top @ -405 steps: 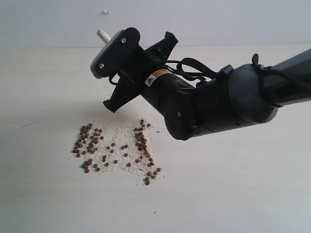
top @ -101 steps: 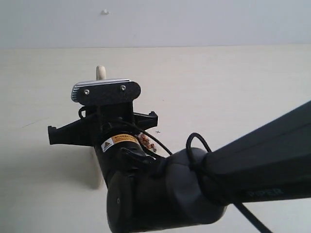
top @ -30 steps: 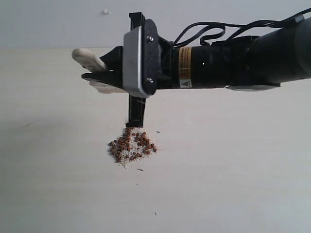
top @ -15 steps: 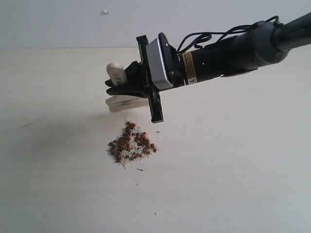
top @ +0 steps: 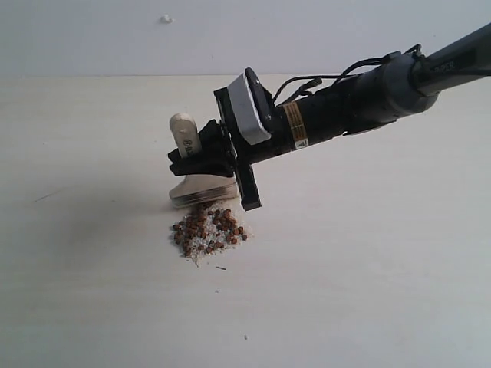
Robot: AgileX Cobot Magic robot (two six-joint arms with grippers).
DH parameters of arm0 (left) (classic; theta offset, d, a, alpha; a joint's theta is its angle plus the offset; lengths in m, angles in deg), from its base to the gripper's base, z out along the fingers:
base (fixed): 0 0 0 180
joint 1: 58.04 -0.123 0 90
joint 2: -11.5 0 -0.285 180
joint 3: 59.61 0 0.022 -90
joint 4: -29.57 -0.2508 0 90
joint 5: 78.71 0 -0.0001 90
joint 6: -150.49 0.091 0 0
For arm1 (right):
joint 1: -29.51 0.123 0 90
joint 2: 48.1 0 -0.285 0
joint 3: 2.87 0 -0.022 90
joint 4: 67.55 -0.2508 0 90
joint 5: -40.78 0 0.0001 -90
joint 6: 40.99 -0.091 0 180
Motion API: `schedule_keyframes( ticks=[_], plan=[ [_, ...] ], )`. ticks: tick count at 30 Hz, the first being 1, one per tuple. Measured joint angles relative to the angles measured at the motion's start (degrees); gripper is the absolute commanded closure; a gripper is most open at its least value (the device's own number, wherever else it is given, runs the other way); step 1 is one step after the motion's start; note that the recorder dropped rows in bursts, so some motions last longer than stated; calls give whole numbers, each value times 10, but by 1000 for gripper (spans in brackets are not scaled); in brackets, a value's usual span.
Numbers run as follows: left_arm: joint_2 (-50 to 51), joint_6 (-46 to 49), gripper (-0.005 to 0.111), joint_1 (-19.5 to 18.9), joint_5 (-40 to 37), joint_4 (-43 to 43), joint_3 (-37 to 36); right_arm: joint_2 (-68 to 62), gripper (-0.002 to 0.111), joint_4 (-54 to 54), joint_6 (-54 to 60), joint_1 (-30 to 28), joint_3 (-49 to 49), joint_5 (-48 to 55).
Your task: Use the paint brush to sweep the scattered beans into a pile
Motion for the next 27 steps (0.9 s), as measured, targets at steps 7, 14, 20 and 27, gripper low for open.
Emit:
schedule_keyframes(
  ticks=[7,14,20,27],
  plan=[
    [0,0,107,0,0,0,0,19,108,4,-43,0,0,0],
    [0,0,107,0,0,0,0,60,108,0,-51,0,0,0],
    [0,0,107,0,0,0,0,92,108,-41,-88,0,0,15],
    [0,0,107,0,0,0,0,159,108,-88,-352,0,0,303]
  ],
)
